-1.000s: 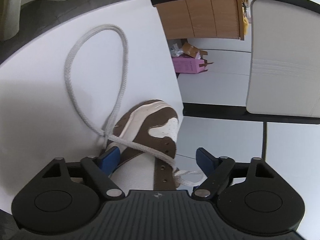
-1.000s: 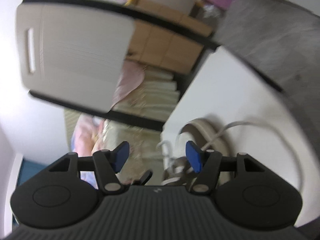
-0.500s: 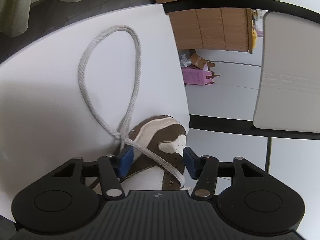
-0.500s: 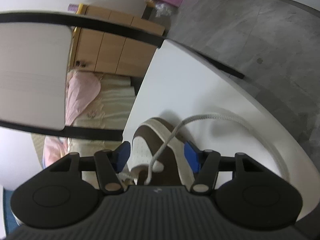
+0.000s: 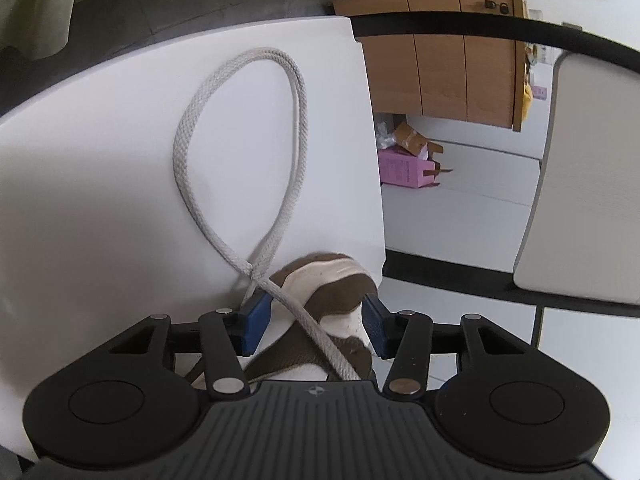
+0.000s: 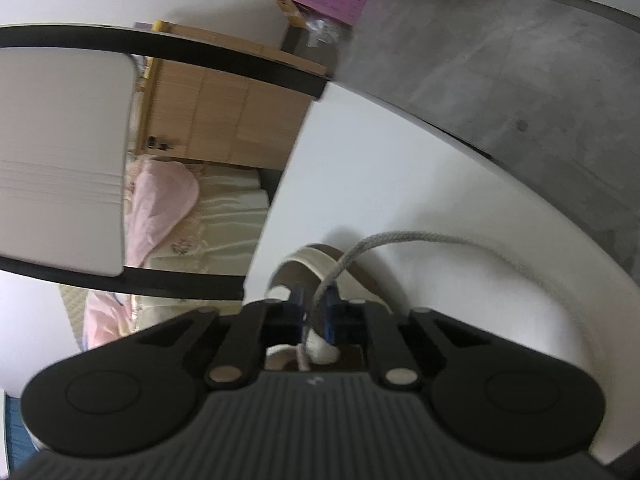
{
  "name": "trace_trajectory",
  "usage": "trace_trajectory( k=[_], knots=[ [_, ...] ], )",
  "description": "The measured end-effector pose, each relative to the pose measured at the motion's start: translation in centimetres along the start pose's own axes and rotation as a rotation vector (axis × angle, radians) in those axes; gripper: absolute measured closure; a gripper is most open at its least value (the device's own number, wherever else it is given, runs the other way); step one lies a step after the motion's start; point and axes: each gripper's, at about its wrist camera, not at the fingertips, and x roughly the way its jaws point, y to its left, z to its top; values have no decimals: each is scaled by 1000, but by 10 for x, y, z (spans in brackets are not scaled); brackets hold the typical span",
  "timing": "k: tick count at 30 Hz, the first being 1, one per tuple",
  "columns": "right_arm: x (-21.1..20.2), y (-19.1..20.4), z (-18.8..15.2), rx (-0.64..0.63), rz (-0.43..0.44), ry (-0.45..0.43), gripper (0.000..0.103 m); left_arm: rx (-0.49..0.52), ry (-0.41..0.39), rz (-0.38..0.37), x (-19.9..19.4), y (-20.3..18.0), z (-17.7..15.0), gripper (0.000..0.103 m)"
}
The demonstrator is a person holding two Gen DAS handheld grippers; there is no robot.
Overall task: Lace up shoes with both hands
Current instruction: 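Pull the lace taut with the right tool while the left tool presses the sneaker, then close the left tool on the lace end while the right tool holds the other lace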
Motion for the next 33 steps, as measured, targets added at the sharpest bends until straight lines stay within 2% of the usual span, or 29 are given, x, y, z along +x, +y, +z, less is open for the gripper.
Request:
trace_trajectory(
  k=[3, 9, 16, 17, 21, 22, 29, 33],
  knots=[
    [-3, 7, 2, -17, 34, -23, 100, -40, -7, -20, 1, 3, 2, 49],
    [-4, 15, 3, -42, 71, -28, 100, -54, -93, -70, -7, 1, 4, 49],
    [-2, 24, 3, -81, 99, -21, 100, 4, -45, -72, 9, -7, -6, 51],
    [-3, 25, 3, -86, 100, -22, 100, -5, -50, -69, 9, -6, -6, 60],
    [-5, 25, 6, -90, 87, -32, 100, -26, -101, -37, 1, -4, -7, 84],
    [-6, 24, 6, -89, 83, -37, 100, -17, -104, -27, 0, -5, -7, 95],
    [-14, 19, 6, -79, 63, -79, 100, 53, -126, 24, -18, -8, -10, 99],
    [-23, 13, 10, -59, 31, -115, 100, 84, -158, 11, -35, -12, -10, 100]
  ],
)
